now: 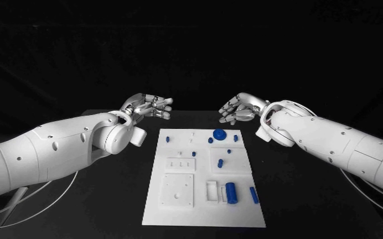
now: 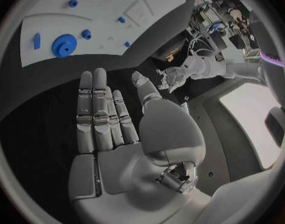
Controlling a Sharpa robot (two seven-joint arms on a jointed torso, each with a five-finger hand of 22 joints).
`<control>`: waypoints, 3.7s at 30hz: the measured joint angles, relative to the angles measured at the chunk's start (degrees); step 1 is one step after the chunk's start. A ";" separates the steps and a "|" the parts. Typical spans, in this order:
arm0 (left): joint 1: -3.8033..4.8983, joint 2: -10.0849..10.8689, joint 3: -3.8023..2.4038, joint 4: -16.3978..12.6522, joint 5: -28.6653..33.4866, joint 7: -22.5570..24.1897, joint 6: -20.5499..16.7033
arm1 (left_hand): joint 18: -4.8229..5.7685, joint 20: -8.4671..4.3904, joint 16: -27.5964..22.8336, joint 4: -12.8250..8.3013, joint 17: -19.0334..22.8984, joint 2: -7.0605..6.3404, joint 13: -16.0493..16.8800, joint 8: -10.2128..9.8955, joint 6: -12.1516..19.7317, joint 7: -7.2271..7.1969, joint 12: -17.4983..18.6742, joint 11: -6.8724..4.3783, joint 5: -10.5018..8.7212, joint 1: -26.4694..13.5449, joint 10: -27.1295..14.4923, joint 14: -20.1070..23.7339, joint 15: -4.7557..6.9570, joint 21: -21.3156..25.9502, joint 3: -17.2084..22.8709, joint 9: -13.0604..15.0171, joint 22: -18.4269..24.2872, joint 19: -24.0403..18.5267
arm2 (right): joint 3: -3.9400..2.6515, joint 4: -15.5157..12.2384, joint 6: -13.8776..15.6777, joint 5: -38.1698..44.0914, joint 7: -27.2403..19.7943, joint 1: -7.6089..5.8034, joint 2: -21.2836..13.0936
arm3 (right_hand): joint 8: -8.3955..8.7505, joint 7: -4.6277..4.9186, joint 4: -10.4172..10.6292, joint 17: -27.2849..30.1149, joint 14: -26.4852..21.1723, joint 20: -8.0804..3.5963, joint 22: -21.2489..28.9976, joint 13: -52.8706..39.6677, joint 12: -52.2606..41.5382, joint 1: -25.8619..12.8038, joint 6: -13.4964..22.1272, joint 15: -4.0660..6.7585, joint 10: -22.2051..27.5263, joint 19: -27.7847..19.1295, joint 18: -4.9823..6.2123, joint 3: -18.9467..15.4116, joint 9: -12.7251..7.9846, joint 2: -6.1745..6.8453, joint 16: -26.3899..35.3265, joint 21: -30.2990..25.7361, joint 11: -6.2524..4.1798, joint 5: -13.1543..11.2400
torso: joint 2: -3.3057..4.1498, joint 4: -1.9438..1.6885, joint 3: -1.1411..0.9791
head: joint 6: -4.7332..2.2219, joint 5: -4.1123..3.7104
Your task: Assemble the parts on the task board
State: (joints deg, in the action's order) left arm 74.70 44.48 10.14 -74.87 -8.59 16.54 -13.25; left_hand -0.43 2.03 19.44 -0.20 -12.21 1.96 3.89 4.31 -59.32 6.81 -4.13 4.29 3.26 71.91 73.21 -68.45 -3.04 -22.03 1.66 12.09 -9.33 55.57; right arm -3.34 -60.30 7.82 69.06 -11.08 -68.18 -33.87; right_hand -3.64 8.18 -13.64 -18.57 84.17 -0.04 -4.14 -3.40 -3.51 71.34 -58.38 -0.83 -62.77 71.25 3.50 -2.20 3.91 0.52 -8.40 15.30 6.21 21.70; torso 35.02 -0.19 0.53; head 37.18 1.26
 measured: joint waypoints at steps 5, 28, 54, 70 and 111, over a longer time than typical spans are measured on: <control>0.52 1.47 0.00 -3.19 -1.00 -0.31 1.11 | 0.01 -0.09 -3.02 0.00 0.18 -0.24 -0.02 0.00 -0.35 -0.08 0.15 0.00 0.00 0.24 0.00 -1.20 -0.06 1.78 0.00 -2.51 2.01 1.06 | 0.00 -3.05 -0.95 9.84 3.09 -0.96 0.00 | 0.00 -1.19 -2.08 -10.27 -0.04 -0.95 -2.57 0.00 0.00 3.92 -1.29 1.15 -1.58 6.70 2.78 -1.80 0.00 -2.24 -15.43 4.22 -1.13 -1.79 | 1.07 -0.49 0.01 | -0.71 -0.46; 1.82 3.83 -0.26 -7.50 -2.97 -0.60 2.15 | 0.00 0.11 -4.39 -0.16 0.06 -0.24 -0.05 0.00 -0.35 -0.07 0.15 0.22 0.00 0.24 -0.23 -1.27 -0.13 2.30 -0.16 -3.15 3.08 1.26 | 3.75 -4.76 -0.63 33.19 13.60 -0.95 1.77 | 0.00 -1.63 -0.38 -16.70 -0.25 1.28 -15.89 0.04 0.07 4.39 0.18 1.09 4.59 3.97 7.57 12.34 -0.31 3.12 -34.63 16.64 -0.48 -9.49 | 4.57 -1.96 0.24 | -1.89 -1.85; 2.71 4.15 -0.26 -9.44 -3.15 -0.71 2.35 | 0.00 0.32 -4.80 -0.16 0.08 -0.23 -0.04 0.00 -0.13 0.14 0.15 0.42 0.00 0.24 -0.43 -1.27 -0.13 2.74 -0.16 -3.27 3.37 1.47 | 3.93 -4.24 2.04 35.00 15.73 -0.46 2.79 | 0.00 -1.94 -1.66 -16.54 -0.45 1.06 -22.48 0.08 0.07 1.86 -1.76 0.93 2.32 3.75 7.96 21.58 -0.29 2.86 -38.04 16.86 -0.71 -12.82 | 6.64 -2.82 0.60 | -2.59 -1.63; 3.16 4.33 -0.26 -9.74 -3.18 -0.81 2.35 | 0.00 0.32 -5.12 -0.16 0.08 -0.23 -0.04 0.00 -0.13 0.14 0.15 0.42 0.00 0.24 -0.42 -1.47 -0.34 2.74 -0.16 -3.27 3.58 1.46 | 3.93 -3.64 0.74 34.65 15.53 -0.29 3.16 | 0.00 -1.73 -1.63 -16.54 -0.86 0.75 -25.58 0.08 0.07 0.67 -2.97 0.95 0.29 3.26 7.99 24.35 -0.29 3.02 -38.96 16.85 -0.69 -12.82 | 7.23 -2.72 0.68 | -2.46 -1.88; 3.82 4.56 -0.24 -10.55 -3.17 -1.09 2.40 | 0.00 0.11 -5.47 -0.16 0.05 -0.23 -0.04 0.00 -0.13 0.14 0.14 0.42 0.00 0.24 -0.42 -1.47 -0.34 3.08 -0.16 -3.31 4.03 1.67 | 3.85 -3.20 3.30 34.41 16.15 0.25 3.86 | 0.08 -1.73 -2.00 -17.02 -1.38 -0.89 -35.22 0.18 0.33 1.41 -8.33 2.07 -7.40 -0.26 7.12 38.83 -0.27 2.64 -39.95 21.36 -1.20 -17.41 | 9.19 -2.97 0.86 | -2.81 -1.68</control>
State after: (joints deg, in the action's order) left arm 78.52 49.04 9.90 -85.42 -11.75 15.46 -10.85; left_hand -0.43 2.14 13.97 -0.36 -12.16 1.73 3.85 4.31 -59.46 6.96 -3.98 4.71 3.26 72.15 72.79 -69.91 -3.37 -18.96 1.50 8.78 -5.31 57.24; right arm 0.51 -63.50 11.12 103.47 5.07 -67.93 -30.02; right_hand -3.55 6.44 -15.64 -35.59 82.80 -0.92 -39.36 -3.22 -3.18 72.75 -66.70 1.24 -70.16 71.00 10.62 36.64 3.64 3.16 -48.34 36.66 5.01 4.29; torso 44.21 -3.16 1.38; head 34.37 -0.42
